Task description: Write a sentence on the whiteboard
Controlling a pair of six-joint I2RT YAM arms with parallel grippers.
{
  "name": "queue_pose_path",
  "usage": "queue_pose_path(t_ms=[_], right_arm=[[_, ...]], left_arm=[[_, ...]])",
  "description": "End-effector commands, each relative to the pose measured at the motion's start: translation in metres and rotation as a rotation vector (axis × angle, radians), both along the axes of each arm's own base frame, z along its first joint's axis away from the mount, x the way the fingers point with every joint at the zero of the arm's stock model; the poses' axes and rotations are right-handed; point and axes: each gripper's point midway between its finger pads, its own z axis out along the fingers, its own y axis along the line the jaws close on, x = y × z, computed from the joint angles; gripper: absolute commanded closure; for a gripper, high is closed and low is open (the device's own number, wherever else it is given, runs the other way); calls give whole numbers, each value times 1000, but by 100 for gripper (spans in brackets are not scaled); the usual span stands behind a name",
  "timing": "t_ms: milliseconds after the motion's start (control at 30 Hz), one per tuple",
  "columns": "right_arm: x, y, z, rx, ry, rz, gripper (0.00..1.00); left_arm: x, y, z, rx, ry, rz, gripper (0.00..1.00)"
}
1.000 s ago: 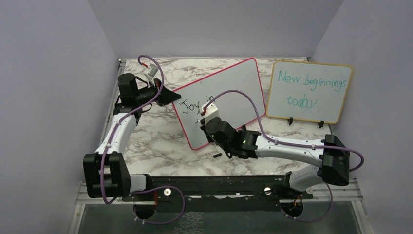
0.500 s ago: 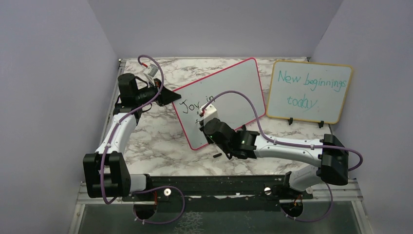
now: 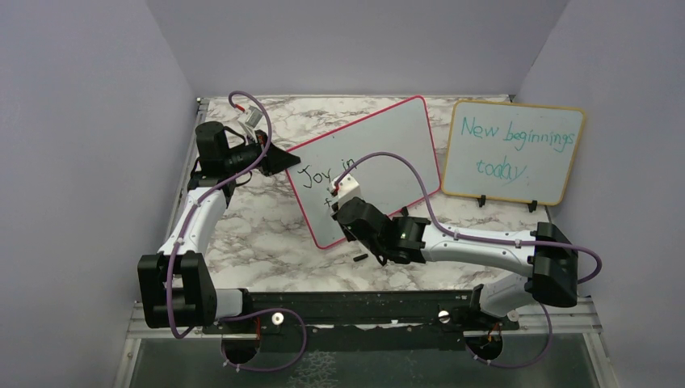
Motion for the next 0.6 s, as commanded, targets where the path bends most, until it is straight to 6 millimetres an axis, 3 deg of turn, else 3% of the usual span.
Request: queue_pose_path(t_ms=[0,567], right_arm=[[-5,-6,-8,-34,28,8,100],[5,-20,6,-24,-31,-77,100]], left_arm=[[14,11,-37,103,33,86,100],[14,11,-36,103,30,87,100]])
